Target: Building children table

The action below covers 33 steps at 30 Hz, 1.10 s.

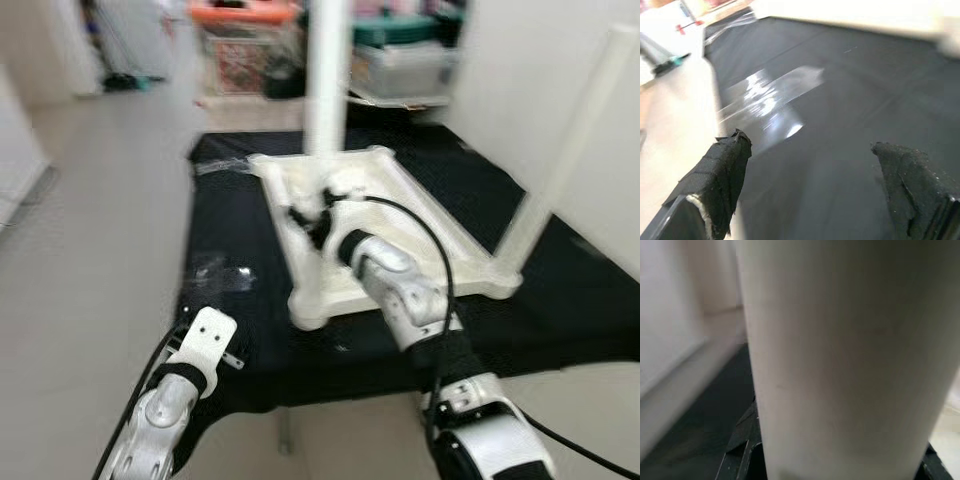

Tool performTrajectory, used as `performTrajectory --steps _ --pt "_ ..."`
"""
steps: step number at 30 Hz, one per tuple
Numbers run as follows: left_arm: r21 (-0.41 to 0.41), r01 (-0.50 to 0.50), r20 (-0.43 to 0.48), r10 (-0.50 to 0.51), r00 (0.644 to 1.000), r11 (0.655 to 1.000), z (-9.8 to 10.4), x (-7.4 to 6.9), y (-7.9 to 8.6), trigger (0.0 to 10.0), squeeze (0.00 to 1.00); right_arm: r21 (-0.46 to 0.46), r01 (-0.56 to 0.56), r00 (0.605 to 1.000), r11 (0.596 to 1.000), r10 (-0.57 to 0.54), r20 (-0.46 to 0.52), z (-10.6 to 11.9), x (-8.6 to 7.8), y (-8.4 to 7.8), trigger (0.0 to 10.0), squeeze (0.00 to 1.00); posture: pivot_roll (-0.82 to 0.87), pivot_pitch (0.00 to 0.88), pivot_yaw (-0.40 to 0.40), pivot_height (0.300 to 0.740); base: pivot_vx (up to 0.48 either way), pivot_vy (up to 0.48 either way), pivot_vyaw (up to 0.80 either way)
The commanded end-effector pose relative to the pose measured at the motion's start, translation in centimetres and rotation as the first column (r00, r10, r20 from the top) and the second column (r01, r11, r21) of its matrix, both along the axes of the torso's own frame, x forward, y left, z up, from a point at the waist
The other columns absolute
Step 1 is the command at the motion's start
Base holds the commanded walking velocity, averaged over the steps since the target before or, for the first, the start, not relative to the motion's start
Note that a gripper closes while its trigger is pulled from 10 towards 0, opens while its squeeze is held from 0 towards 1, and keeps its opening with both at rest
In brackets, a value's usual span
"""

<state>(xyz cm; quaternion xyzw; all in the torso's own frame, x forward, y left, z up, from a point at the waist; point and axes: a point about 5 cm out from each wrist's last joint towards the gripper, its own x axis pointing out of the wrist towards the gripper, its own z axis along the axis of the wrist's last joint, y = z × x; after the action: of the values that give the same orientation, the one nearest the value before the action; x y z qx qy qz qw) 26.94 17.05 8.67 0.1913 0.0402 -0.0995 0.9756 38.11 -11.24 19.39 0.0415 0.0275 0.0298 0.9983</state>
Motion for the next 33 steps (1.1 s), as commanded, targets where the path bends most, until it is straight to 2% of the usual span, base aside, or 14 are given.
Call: performTrajectory --steps 1,4,5,10,11,15,16,17,18,25,29,30,31,33 --pt "-0.003 0.003 -0.006 -0.003 1.000 1.000 -0.2 -0.1 -0.2 10.0 0.00 -0.036 0.314 0.937 0.949 -0.316 -0.151 -3.9 -1.1 -5.5 0.0 0.00 0.12 0.000 -0.063 0.740 0.000 0.000 0.00" --pt "-0.003 0.005 -0.007 -0.005 1.000 1.000 -0.2 -0.1 -0.2 10.0 0.00 -0.043 0.336 0.928 0.941 -0.339 -0.153 -4.1 -1.5 -5.8 0.0 0.00 0.12 0.000 -0.063 0.740 0.000 0.000 0.00" --pt "-0.003 0.007 -0.008 -0.007 1.000 1.000 -0.2 -0.1 -0.3 10.0 0.00 -0.032 0.310 0.937 0.950 -0.311 -0.161 -4.2 -2.1 -4.9 10.0 0.00 0.11 0.000 -0.056 0.740 0.000 0.000 0.00" --pt "-0.006 0.013 -0.008 -0.013 1.000 1.000 -0.2 0.0 -0.4 10.0 0.00 0.037 0.111 0.989 0.993 -0.107 -0.102 -3.0 -3.1 -1.4 10.0 0.00 0.11 0.000 -0.052 0.740 0.000 0.000 0.00" --pt "-0.004 0.015 -0.010 -0.015 1.000 1.000 -0.2 -0.1 -0.3 10.0 0.00 0.082 -0.002 0.999 0.997 0.006 -0.043 -1.9 -3.4 0.2 10.0 1.00 0.11 0.000 -0.051 0.740 0.000 0.000 0.00" --pt "-0.003 0.016 -0.012 -0.016 1.000 1.000 -0.2 0.1 -0.1 10.0 0.00 0.145 -0.363 0.932 0.920 0.356 0.070 0.4 -3.3 2.9 10.0 0.78 0.10 0.000 -0.051 0.740 0.000 0.000 0.00" --pt "-0.003 0.015 -0.011 -0.015 1.000 1.000 -0.2 0.2 0.0 10.0 0.00 0.134 -0.541 0.839 0.830 0.524 0.145 1.8 -3.6 4.0 10.0 0.00 0.10 0.000 -0.052 0.740 0.000 0.000 0.00" --pt "-0.003 0.015 -0.011 -0.015 1.000 1.000 -0.2 0.2 0.0 10.0 0.00 0.134 -0.541 0.839 0.830 0.524 0.145 1.8 -3.6 4.0 10.0 0.00 0.10 0.000 -0.052 0.740 0.000 0.000 0.00" --pt "-0.004 0.016 -0.009 -0.016 1.000 1.000 -0.1 0.4 -0.1 10.0 0.00 0.052 -0.700 0.706 0.712 0.680 0.200 2.8 -4.5 4.7 10.0 0.00 0.10 0.000 -0.053 0.740 0.000 0.000 0.00" --pt "-0.007 0.012 -0.003 -0.012 1.000 1.000 0.1 0.6 -0.2 10.0 0.00 -0.100 -0.857 0.486 0.505 0.857 0.171 3.3 -5.4 6.3 10.0 0.00 0.12 0.000 -0.070 0.740 0.000 0.000 0.00" --pt "-0.006 0.007 -0.001 -0.007 1.000 1.000 0.1 0.5 0.0 10.0 0.00 -0.110 -0.860 0.481 0.498 0.864 0.147 3.1 -5.1 7.4 10.0 0.00 0.13 0.000 -0.075 0.740 0.000 0.000 0.00" --pt "-0.006 0.002 -0.001 -0.002 1.000 1.000 0.1 0.5 0.0 10.0 0.00 -0.100 -0.842 0.514 0.530 0.845 0.147 3.0 -4.8 7.8 0.0 0.00 0.13 0.000 -0.076 0.740 0.000 0.000 0.00" --pt "-0.006 0.002 -0.001 -0.002 1.000 1.000 0.1 0.5 0.0 10.0 0.00 -0.100 -0.842 0.514 0.530 0.845 0.147 3.0 -4.8 7.8 0.0 0.00 0.13 0.000 -0.076 0.740 0.000 0.000 0.00" --pt "-0.006 0.001 -0.003 -0.001 1.000 1.000 0.0 0.2 -0.1 10.0 0.00 -0.053 -0.691 0.716 0.721 0.693 0.085 2.0 -2.9 6.9 0.0 0.00 0.13 0.000 -0.074 0.740 0.000 0.000 0.00"
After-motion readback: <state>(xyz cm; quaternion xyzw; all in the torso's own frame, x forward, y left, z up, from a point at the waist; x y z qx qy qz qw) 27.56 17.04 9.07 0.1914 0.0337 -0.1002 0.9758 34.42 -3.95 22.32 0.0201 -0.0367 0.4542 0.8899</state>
